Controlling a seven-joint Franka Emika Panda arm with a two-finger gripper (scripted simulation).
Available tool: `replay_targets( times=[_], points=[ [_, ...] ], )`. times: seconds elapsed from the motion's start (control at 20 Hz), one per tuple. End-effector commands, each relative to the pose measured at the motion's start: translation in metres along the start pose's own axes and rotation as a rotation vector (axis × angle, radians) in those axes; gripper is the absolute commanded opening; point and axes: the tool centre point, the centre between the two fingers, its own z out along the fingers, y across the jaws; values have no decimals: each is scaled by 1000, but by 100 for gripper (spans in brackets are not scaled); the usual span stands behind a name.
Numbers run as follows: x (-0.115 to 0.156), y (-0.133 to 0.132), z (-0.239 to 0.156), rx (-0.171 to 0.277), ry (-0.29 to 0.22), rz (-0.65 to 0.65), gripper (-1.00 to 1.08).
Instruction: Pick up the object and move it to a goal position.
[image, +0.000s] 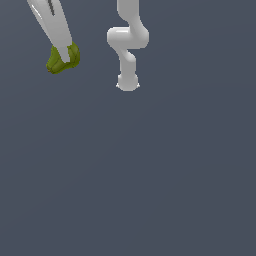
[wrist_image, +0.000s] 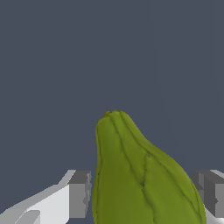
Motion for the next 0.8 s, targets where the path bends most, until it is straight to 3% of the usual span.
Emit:
replay_targets(
  times=[0.0,0.75],
  points=[
    [5,1,-14,1,1,-1,-100],
    [18,2,-42,1,1,-1,-100]
  ],
)
